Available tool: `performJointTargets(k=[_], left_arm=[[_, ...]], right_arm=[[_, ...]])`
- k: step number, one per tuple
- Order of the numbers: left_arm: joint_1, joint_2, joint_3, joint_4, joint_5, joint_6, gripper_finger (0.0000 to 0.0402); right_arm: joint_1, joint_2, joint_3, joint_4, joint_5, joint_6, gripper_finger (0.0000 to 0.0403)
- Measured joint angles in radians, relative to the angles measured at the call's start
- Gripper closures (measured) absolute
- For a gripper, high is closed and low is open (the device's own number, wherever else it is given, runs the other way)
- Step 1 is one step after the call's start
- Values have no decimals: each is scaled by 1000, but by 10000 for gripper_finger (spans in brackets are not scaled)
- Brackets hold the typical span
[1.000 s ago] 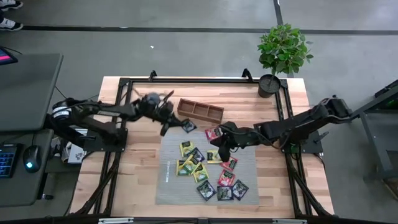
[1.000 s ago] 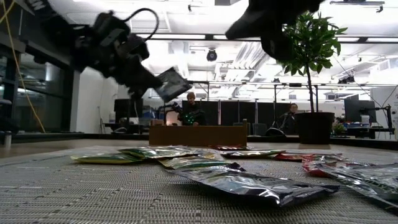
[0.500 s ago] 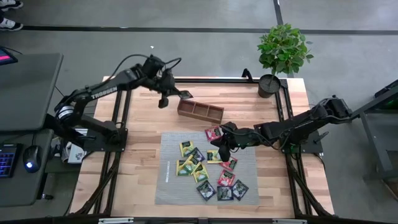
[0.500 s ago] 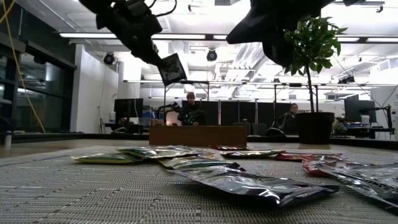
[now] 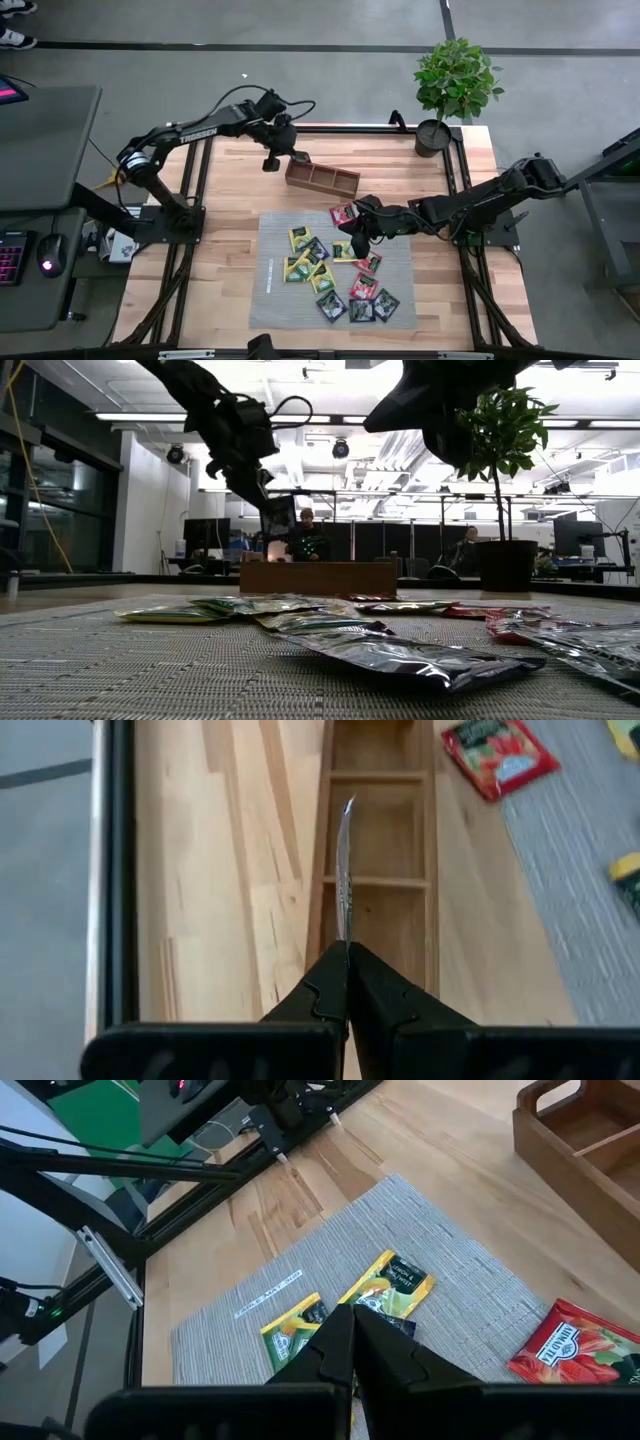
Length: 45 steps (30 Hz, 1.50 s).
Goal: Pick & Place Tea
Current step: Put the purple tea bag into the left section of the wooden organizer
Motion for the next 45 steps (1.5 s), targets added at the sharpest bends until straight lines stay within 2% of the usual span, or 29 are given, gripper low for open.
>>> performJointTargets(k=[11,45], left_arm=[[0,64,0,11,-3,69,401],[-40,85,-1,3,-96,108,401]], right_arm=[[0,0,0,0,2,6,395],[1,1,0,1,-9,28,401]])
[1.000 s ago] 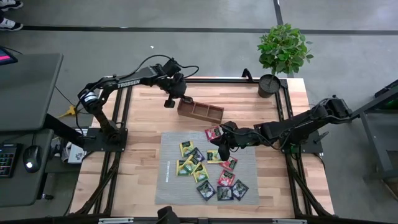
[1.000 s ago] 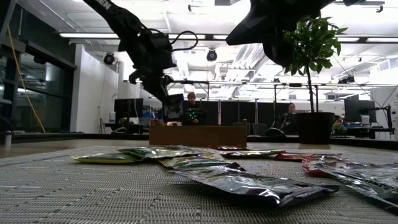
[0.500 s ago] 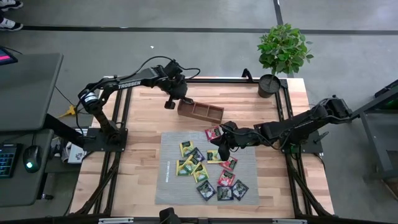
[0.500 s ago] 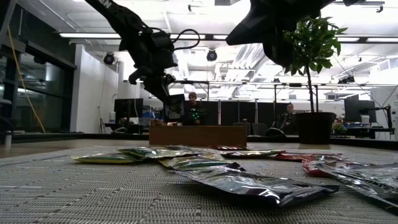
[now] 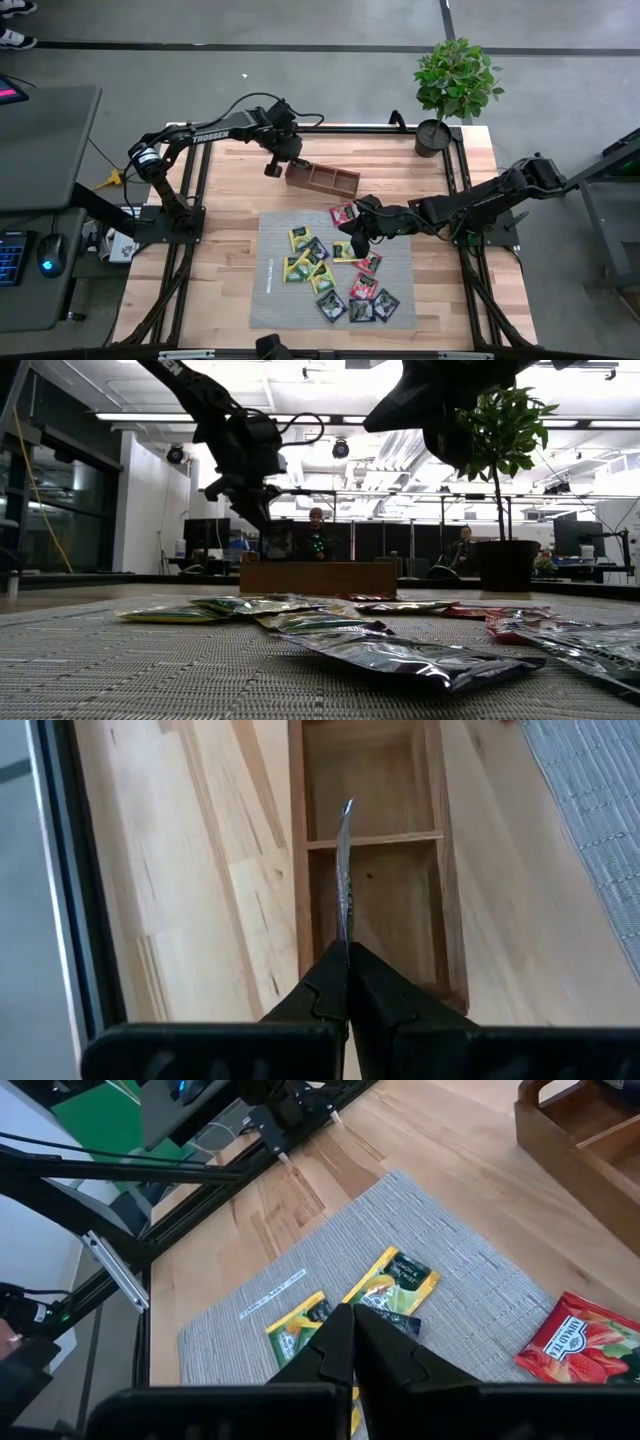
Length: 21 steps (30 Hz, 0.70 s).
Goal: Pick & Place Tea
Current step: Put the purple tea bag into the left section of the wooden organizer
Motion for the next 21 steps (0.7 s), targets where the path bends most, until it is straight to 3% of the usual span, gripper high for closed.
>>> performJointTargets(k=[8,16,21], left_arm=[[0,0,0,5,-38,-16,401],[0,0,0,4,1,3,400],[0,-1,0,7,-19,3,372]], right_arm=[[0,0,0,0,-1,0,392],[0,0,0,0,-1,-2,396],[0,0,0,0,-1,-2,392]])
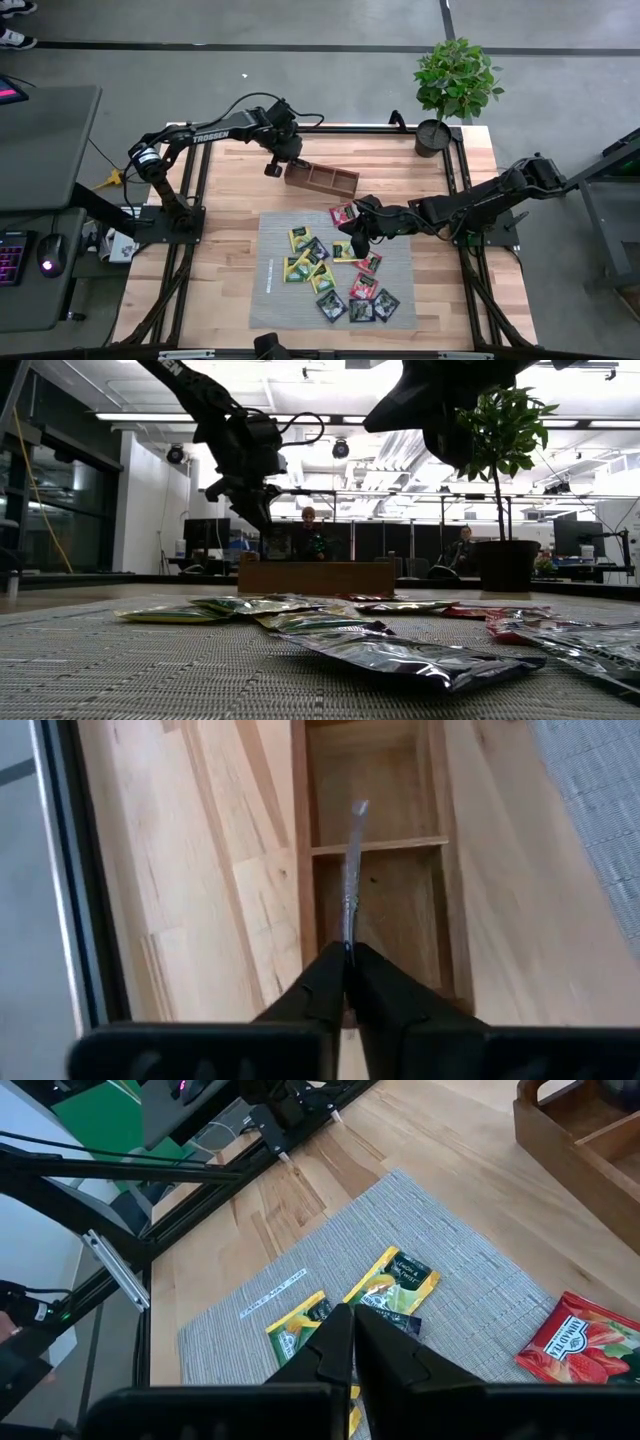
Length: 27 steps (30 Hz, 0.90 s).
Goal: Pick & Place Tea
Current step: Put the purple tea bag into the left section of the wooden organizer
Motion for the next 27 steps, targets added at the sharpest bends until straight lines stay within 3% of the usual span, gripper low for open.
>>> performJointTargets(k=[7,12,20,27], left_arm=[[0,-1,0,-4,-67,-10,298],[0,-9,0,-5,-60,-35,274],[0,-111,1,-1,-57,-45,294],[0,-210,1,-29,-8,-91,346]], right_arm=[[0,0,0,0,0,1,391],[0,0,0,0,-5,1,391],[2,0,1,-101,-100,29,391],[46,0,1,-131,-63,36,391]])
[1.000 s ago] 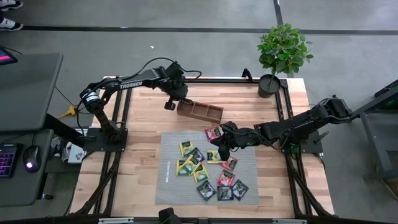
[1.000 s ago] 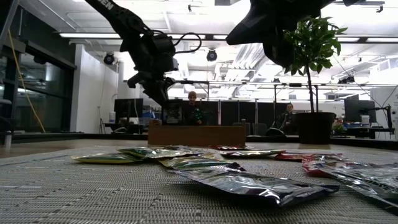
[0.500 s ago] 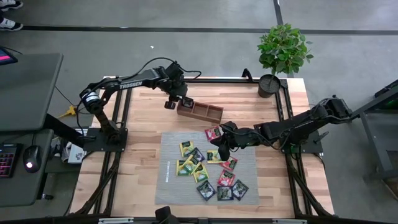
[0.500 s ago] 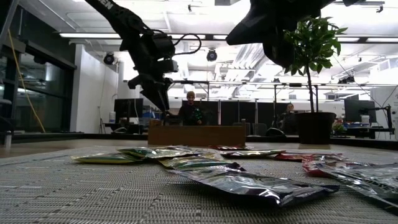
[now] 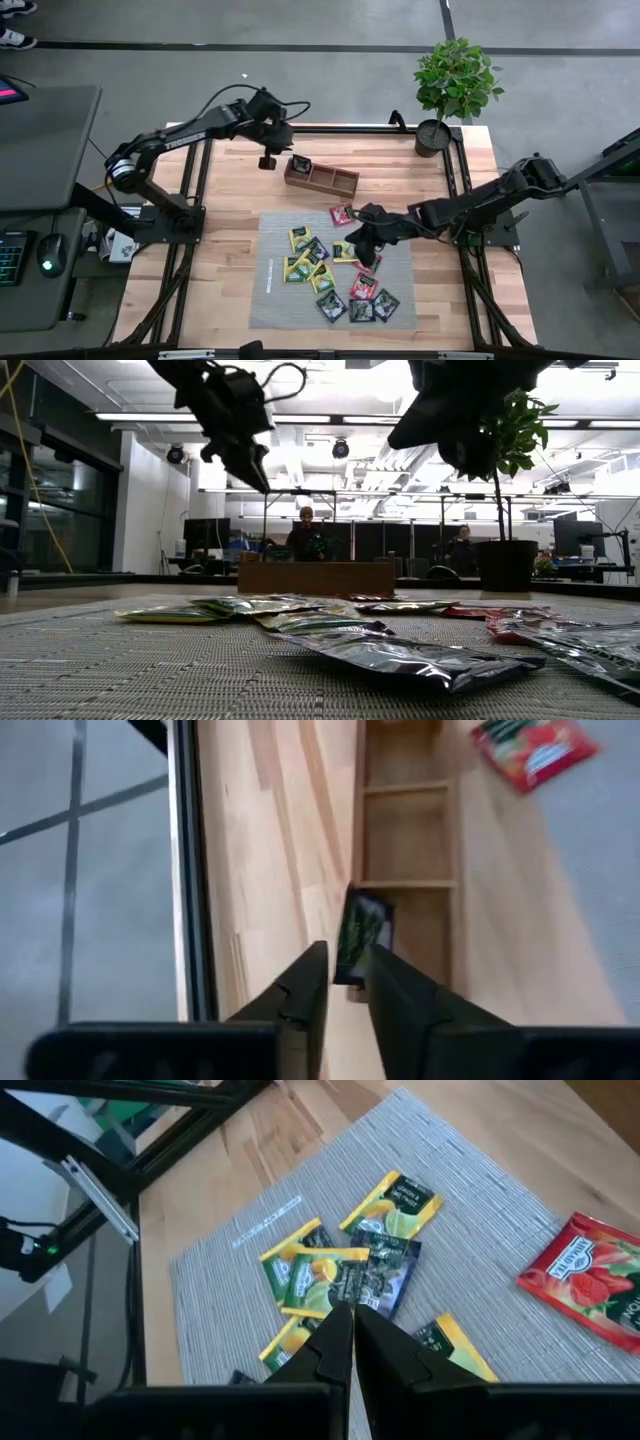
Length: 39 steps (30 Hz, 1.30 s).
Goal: Pick & Place Tea
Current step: Put the purple tea bag into the left section of the wooden organizer
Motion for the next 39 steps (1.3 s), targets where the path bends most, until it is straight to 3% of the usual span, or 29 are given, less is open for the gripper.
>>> performJointTargets(k=[6,13,20,28,33,39], left_arm=[[-32,-30,0,-36,56,-54,398],[-147,-29,-28,-105,75,-83,383],[-309,-29,-128,-55,72,-191,383],[-460,-29,-262,117,76,-473,383],[-514,-29,-321,253,81,-609,382],[-531,-29,-328,285,101,-680,382]], right_arm=[[57,0,0,-34,107,36,391],[90,16,3,-24,220,55,400],[90,199,99,-13,195,-13,402],[71,415,234,-24,199,-18,402],[54,482,264,-36,201,-14,403],[51,510,264,-36,176,-16,403]])
